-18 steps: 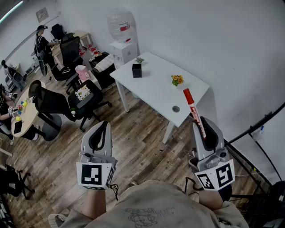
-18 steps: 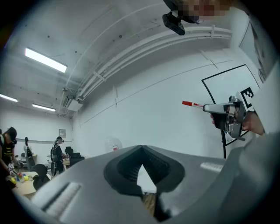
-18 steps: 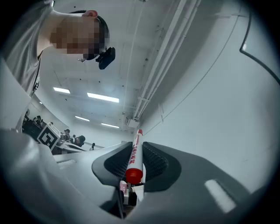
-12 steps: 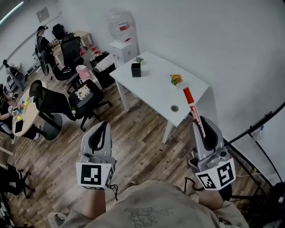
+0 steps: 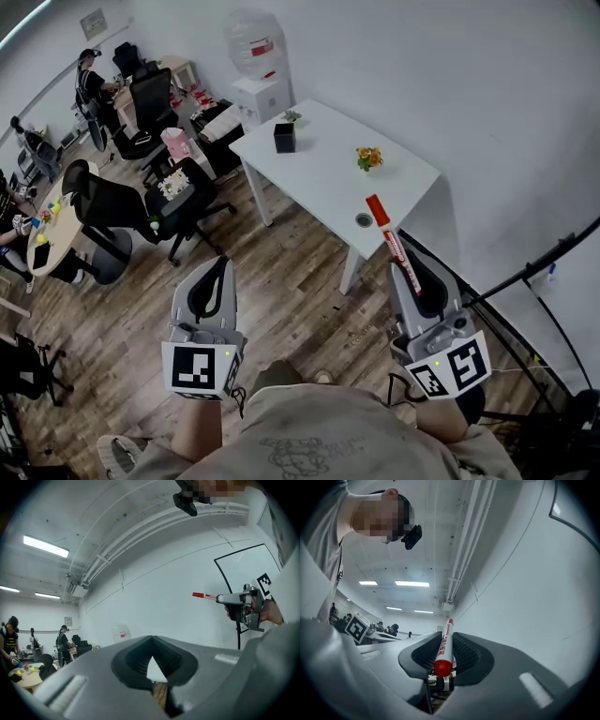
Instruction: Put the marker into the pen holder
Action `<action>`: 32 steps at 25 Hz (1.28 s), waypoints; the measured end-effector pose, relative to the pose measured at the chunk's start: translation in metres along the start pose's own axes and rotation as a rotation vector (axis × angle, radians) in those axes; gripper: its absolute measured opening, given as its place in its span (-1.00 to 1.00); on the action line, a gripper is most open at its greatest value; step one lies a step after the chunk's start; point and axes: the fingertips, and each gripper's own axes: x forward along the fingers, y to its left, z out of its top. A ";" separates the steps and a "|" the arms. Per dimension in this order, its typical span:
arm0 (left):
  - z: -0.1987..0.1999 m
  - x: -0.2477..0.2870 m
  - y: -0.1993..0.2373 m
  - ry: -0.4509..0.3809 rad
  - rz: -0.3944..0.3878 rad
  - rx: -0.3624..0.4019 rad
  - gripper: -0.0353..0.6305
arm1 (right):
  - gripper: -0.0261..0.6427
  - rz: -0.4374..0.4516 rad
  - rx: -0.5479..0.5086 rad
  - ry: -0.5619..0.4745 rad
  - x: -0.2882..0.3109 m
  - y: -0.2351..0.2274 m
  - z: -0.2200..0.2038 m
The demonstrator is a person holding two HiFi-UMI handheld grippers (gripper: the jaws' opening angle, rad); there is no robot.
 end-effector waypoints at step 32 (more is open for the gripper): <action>-0.063 0.159 0.166 0.019 -0.030 -0.037 -0.89 | -0.61 -0.001 -0.027 0.148 0.233 -0.024 -0.093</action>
